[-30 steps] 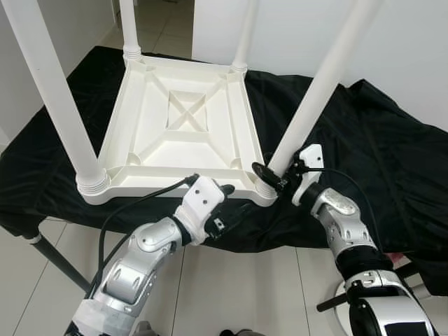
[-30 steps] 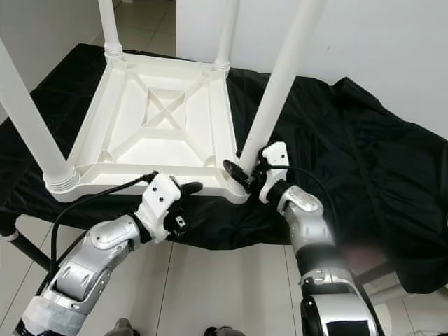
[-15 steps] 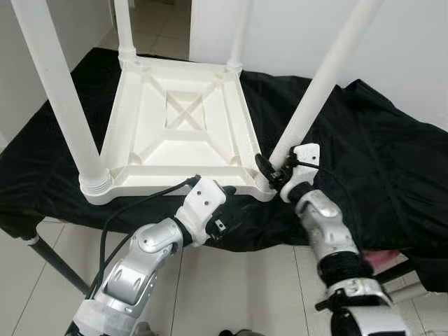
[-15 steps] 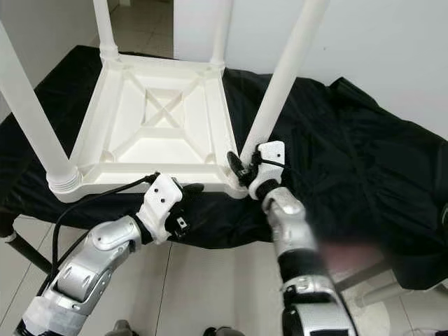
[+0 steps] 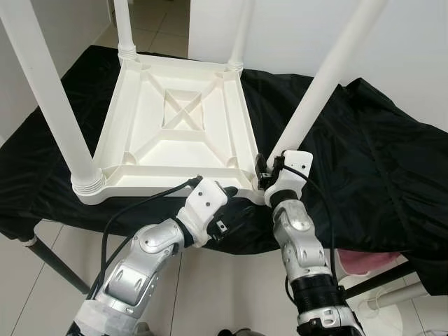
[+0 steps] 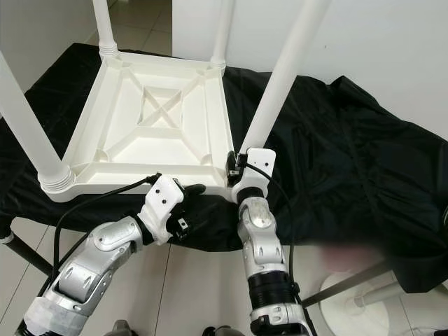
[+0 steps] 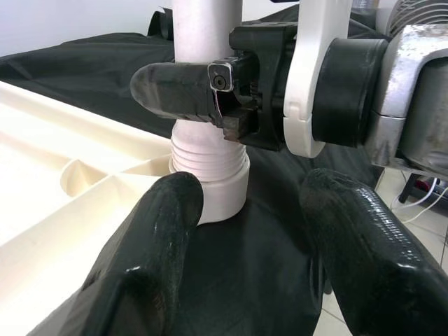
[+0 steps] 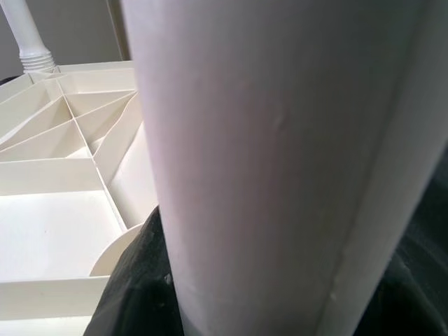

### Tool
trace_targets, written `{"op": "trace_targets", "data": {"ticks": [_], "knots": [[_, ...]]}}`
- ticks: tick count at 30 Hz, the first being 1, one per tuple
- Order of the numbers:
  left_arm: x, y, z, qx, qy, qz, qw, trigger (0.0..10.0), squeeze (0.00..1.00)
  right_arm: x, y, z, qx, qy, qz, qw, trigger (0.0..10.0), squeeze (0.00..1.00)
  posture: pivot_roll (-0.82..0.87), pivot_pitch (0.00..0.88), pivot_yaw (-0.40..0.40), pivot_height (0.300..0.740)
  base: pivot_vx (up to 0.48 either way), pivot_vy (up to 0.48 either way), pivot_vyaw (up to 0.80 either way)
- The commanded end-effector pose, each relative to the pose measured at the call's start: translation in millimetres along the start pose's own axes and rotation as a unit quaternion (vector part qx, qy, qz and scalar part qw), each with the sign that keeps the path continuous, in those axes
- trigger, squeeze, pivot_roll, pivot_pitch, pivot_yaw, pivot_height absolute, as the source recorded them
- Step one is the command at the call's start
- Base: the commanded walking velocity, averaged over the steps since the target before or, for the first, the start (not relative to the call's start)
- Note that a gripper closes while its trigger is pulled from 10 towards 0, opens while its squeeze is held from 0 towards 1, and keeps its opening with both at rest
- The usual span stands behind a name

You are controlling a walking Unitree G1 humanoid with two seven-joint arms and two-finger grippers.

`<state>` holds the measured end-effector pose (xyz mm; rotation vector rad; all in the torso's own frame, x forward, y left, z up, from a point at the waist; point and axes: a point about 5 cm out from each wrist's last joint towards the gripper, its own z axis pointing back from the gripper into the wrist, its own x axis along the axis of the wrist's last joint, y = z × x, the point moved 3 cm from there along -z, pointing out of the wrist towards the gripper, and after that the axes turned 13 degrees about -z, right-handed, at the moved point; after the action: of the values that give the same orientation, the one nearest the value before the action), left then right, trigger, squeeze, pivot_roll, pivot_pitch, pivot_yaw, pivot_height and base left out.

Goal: Building children table

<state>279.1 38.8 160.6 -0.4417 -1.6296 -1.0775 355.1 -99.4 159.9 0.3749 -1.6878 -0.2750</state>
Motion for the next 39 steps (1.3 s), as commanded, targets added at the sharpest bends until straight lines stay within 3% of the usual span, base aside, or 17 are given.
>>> {"op": "trace_targets", "data": {"ticks": [1, 3, 4, 8, 12, 18, 27, 28, 39], "knots": [[-2, -3.8, -1.1, -0.004, 0.003, 0.000, 1.000, 10.0, 0.00, -10, -5.4, 4.4, -0.014, 0.021, -0.009, 1.000, 10.0, 0.00, 0.07, 0.093, -0.124, 0.740, 0.000, 0.000, 0.00], [-2, -4.4, -1.4, -0.004, 0.002, 0.000, 1.000, 10.0, 0.00, -8, -5.4, 4.7, -0.013, 0.019, -0.007, 1.000, 10.0, 0.00, 0.07, 0.094, -0.125, 0.740, 0.000, 0.000, 0.00], [-2, -4.7, -1.4, -0.004, 0.002, 0.001, 1.000, 10.0, 0.00, -5, -5.1, 5.5, -0.006, 0.014, -0.008, 1.000, 10.0, 1.00, 0.07, 0.096, -0.127, 0.740, 0.000, 0.000, 0.00], [-3, -4.0, -0.8, -0.001, 0.003, 0.002, 1.000, 10.0, 0.00, -1, -4.3, 7.0, 0.006, 0.007, -0.010, 1.000, 10.0, 1.00, 0.07, 0.096, -0.127, 0.740, 0.000, 0.000, 0.00], [-4, -4.8, 0.6, 0.002, 0.004, 0.005, 1.000, 10.0, 0.00, 1, -12.4, 19.4, 0.030, 0.008, -0.005, 1.000, 10.0, 1.00, 0.07, 0.095, -0.130, 0.740, 0.000, 0.000, 0.00], [-6, -0.8, 3.0, 0.007, 0.009, 0.003, 1.000, 10.0, 0.00, 2, -21.4, 25.3, 0.049, 0.008, 0.006, 0.999, 10.0, 1.00, 0.07, 0.092, -0.129, 0.740, 0.000, 0.000, 0.00], [-7, 2.4, 5.5, 0.013, 0.013, 0.000, 1.000, 10.0, 0.00, 4, -29.3, 24.9, 0.079, 0.010, 0.010, 0.997, 10.0, 1.00, 0.07, 0.093, -0.130, 0.740, 0.000, 0.000, 0.00], [-7, 3.0, 6.4, 0.014, 0.015, -0.001, 1.000, 10.0, 0.00, 5, -31.9, 23.0, 0.100, 0.017, 0.013, 0.995, 10.0, 0.00, 0.07, 0.093, -0.127, 0.740, 0.000, 0.000, 0.00], [-7, 4.5, 6.6, 0.015, 0.015, -0.008, 1.000, 10.0, 0.00, 7, -36.4, 11.2, 0.224, 0.068, 0.040, 0.971, 10.0, 0.00, 0.08, 0.085, -0.125, 0.740, 0.000, 0.000, 0.00]]}}
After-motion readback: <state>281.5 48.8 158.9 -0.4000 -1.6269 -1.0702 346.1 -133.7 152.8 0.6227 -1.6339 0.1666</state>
